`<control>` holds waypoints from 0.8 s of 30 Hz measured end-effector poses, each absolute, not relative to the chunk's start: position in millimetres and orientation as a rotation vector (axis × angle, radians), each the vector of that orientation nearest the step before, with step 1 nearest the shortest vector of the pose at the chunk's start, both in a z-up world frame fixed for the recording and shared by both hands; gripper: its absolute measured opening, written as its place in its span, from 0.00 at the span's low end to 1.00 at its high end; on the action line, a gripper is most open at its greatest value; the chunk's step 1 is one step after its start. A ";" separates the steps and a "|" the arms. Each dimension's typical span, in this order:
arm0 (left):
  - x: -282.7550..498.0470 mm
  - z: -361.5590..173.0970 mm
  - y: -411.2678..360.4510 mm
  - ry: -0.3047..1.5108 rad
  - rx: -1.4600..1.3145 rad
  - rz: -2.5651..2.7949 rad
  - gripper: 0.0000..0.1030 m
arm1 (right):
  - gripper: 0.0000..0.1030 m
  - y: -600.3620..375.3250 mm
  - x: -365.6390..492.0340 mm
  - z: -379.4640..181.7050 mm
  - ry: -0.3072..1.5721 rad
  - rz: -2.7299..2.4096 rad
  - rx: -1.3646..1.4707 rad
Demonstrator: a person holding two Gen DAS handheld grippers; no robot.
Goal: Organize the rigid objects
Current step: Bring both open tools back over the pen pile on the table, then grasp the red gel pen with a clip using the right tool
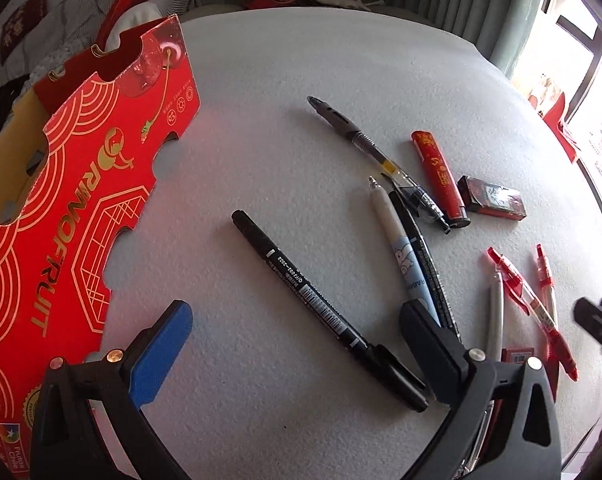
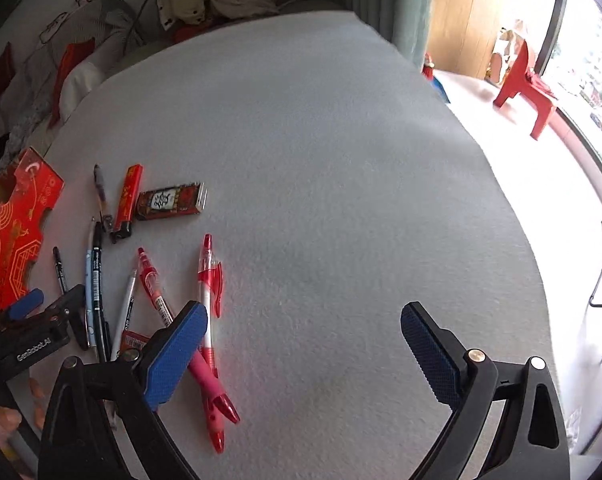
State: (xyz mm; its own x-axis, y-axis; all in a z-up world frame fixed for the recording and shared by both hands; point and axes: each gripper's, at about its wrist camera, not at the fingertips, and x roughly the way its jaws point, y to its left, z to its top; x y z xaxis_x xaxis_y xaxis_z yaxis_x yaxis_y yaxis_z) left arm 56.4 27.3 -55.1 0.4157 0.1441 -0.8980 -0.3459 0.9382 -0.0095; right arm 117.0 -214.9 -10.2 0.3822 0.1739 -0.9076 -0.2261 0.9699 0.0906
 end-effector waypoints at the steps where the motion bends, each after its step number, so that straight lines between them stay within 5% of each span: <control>1: 56.2 -53.2 28.4 1.101 -0.204 0.309 1.00 | 0.95 -208.8 116.4 -13.7 1.152 0.259 -0.085; 20: 63.7 -50.5 35.2 1.069 -0.280 0.436 1.00 | 0.98 -159.8 92.9 -23.7 1.219 0.275 -0.196; 23: 64.2 -50.2 33.2 1.058 -0.270 0.435 1.00 | 0.68 -145.3 78.3 -14.7 1.183 0.336 -0.227; 24: 64.7 -50.2 31.8 1.055 -0.256 0.416 1.00 | 0.50 -140.6 73.2 -12.0 1.173 0.367 -0.246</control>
State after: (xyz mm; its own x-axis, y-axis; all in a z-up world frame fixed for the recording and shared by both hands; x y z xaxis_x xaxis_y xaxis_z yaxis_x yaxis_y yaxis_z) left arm 64.7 31.8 -50.2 0.4265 0.2077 -0.8803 -0.4490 0.8935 -0.0067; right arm 73.2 -140.6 -12.0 0.3381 0.1520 -0.9287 -0.4046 0.9145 0.0024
